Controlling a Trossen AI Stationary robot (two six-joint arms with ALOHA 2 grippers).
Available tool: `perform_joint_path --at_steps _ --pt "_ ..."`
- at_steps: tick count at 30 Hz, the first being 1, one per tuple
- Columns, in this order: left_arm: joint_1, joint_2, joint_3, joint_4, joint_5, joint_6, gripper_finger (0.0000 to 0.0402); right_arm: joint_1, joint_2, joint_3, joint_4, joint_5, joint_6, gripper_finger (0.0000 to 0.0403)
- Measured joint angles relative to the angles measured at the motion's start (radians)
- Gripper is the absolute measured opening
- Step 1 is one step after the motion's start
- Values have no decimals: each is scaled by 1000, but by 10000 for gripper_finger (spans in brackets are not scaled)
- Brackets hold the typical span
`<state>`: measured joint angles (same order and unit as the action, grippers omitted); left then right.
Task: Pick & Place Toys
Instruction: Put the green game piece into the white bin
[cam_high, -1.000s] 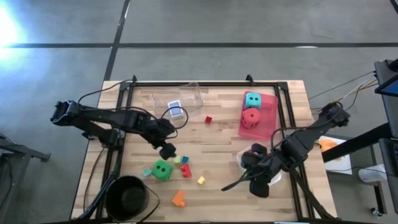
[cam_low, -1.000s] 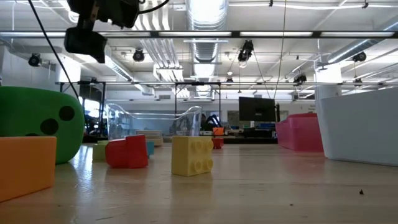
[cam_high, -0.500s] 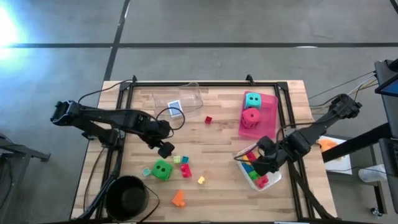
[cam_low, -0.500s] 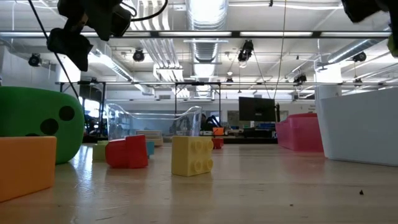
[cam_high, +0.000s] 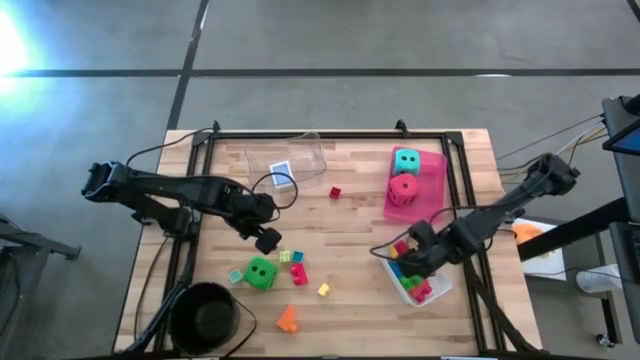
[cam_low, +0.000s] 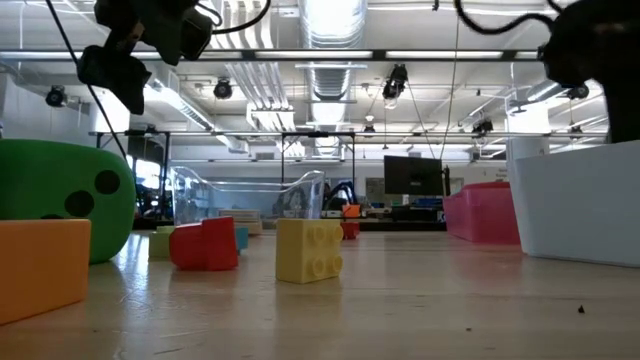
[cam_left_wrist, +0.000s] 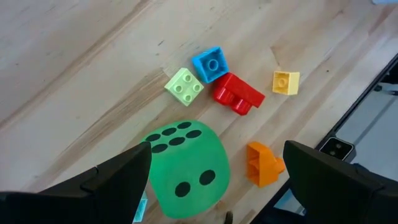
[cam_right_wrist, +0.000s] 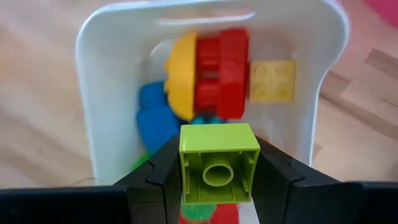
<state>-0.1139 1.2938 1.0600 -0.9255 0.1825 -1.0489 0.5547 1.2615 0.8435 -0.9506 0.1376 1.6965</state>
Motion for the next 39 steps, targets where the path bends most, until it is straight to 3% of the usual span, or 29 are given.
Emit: perform_joint_path --at_steps 15,39 --pt "0 0 0 9 0 1 370 -94 150 0 32 -23 -78 129" --pt "0 0 0 32 -11 4 370 -97 175 0 67 -30 -130 141"
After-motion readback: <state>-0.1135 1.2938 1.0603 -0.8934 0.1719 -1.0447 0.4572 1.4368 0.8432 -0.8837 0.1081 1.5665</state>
